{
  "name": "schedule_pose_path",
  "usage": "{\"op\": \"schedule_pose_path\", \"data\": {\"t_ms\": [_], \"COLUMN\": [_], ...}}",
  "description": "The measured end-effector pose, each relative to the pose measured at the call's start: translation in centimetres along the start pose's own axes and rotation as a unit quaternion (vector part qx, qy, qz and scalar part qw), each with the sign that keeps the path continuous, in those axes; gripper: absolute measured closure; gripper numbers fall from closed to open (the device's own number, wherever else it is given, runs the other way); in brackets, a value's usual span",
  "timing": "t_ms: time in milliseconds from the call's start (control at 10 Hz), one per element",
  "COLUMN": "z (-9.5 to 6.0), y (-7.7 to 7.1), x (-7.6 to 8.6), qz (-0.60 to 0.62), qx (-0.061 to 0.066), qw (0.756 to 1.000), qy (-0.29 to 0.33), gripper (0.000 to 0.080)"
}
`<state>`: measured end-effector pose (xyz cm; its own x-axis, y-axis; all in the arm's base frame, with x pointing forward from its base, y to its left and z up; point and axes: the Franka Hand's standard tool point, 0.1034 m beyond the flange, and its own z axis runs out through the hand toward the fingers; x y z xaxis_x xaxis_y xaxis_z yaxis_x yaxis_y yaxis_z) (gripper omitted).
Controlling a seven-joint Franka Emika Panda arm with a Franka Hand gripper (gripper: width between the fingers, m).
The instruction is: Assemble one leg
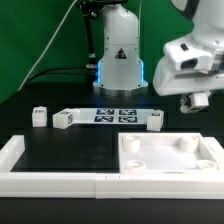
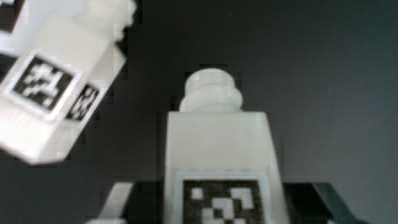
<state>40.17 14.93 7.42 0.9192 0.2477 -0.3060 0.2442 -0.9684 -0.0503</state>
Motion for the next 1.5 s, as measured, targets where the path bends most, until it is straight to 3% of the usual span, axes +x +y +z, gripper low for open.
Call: {"op": "schedule_pose_path", "data": {"t_ms": [200,500,600,700,1000,1200,1500], "z": [-1.9,-1.5,-1.6,-2.7,-5.8,-6.2,-6.3], "y": [0.9,0.9,1.4,2.1,4.0,5.1,5.2], "x": [1.4,1.6,1.7,3.0,8.4,11.0,11.0], "qz": [-0.021,-0.025,-0.043,-0.061,-0.092,-0.111,-0.113], "qx": [-0.002,-0.002,-0.007,-0.010,-0.006,-0.003,-0.009], "qw": [0.993,0.974,0.977,0.975,0.973,0.971,0.966], "qy": [0.114,0.226,0.209,0.214,0.212,0.210,0.231], "gripper": [0.0512,0.0512,0.0512,0.0512,0.0512,0.0512,0.0512]}}
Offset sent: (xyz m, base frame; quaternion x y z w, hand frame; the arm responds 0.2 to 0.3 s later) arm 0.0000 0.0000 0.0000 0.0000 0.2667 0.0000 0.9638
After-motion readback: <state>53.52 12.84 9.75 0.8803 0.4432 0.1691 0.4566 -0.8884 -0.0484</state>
